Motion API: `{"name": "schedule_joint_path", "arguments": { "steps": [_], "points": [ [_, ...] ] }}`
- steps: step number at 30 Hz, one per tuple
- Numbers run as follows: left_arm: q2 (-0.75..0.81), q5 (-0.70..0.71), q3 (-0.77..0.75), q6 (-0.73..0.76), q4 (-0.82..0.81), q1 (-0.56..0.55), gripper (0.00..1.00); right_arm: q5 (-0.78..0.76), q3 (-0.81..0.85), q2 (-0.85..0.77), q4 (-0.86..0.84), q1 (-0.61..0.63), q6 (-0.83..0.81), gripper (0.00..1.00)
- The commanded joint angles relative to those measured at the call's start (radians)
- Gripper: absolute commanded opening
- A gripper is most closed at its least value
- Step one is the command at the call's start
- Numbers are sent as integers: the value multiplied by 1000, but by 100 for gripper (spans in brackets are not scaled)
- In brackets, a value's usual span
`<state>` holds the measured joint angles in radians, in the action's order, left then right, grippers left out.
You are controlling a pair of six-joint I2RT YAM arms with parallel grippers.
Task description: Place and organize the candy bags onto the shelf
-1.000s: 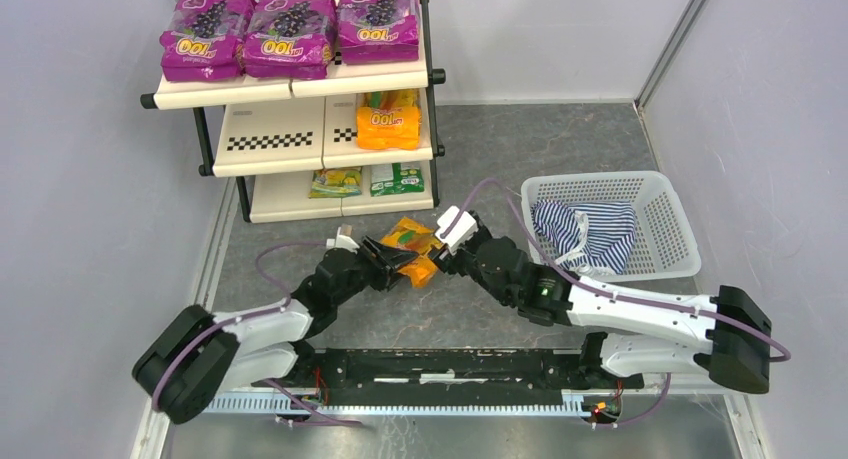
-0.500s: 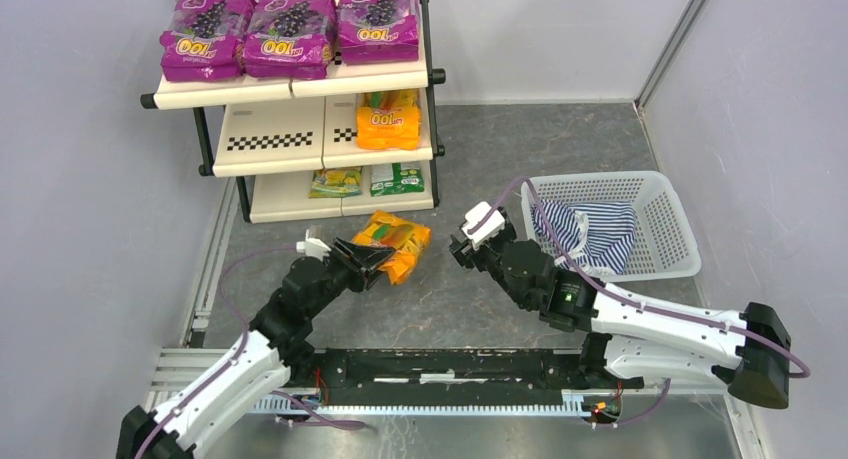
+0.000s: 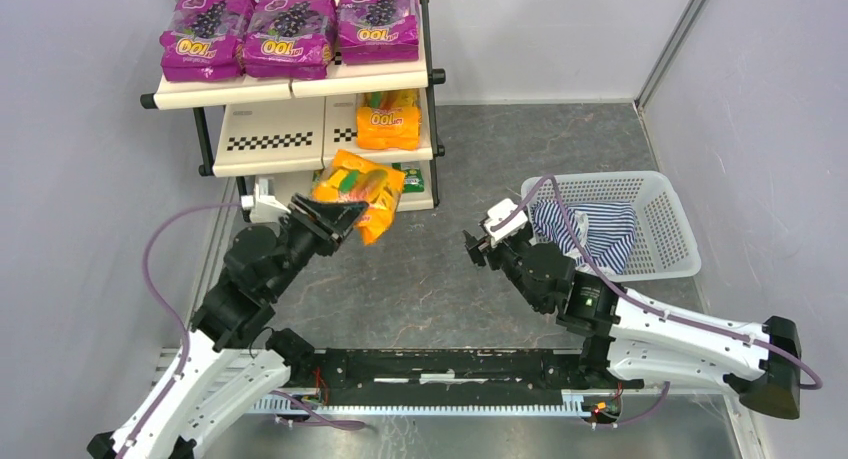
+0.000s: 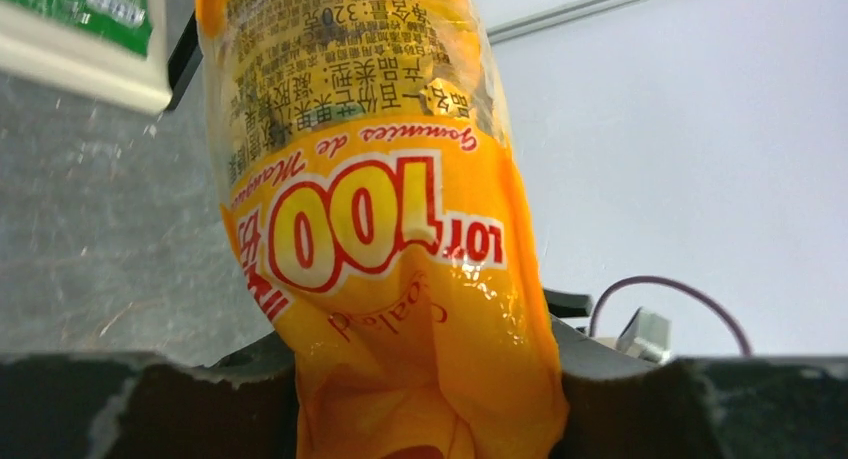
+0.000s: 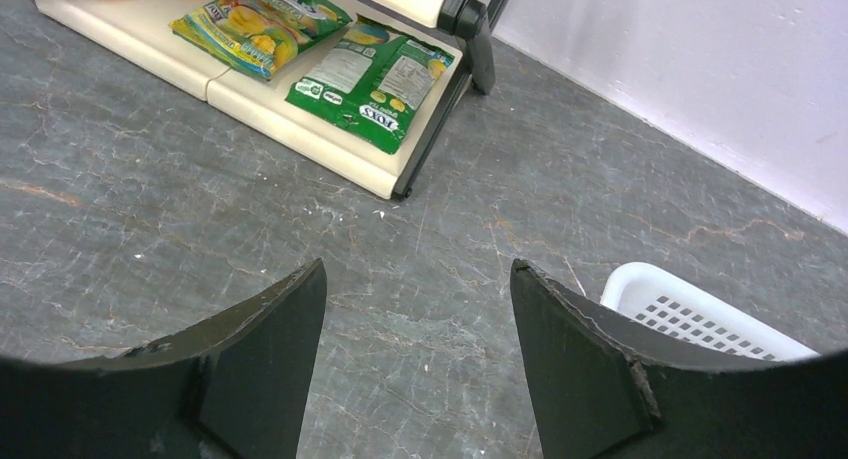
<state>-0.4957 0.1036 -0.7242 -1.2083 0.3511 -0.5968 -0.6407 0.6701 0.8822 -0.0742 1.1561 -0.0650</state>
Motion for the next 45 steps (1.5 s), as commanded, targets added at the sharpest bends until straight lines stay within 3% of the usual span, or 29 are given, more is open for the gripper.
{"name": "schedule_joint_path", "arguments": {
  "steps": [1,9,16,18,28,36,45],
  "points": [
    [-113,72,-219,186,-80,5,48,-26,-12,-53,14,-4,27,75],
    [-300,149,-384,294,-146,39,50,-79,-52,-135,52,-4,32,76],
    [-388,-179,-324,129,-341,334,43,-129,-67,-157,49,-5,-10,78],
    [-377,-212,-302,111,-401,394,43,-138,-67,-154,44,-4,-20,78],
    [-376,-276,-317,139,-374,538,44,-135,-66,-84,-6,-4,-60,80],
    [-501,-427,-253,-45,-654,716,43,-138,-63,-61,-22,-4,-75,80],
    [-656,-415,-162,-139,-985,736,44,-150,-81,-62,-31,-7,-80,80]
  ]
}}
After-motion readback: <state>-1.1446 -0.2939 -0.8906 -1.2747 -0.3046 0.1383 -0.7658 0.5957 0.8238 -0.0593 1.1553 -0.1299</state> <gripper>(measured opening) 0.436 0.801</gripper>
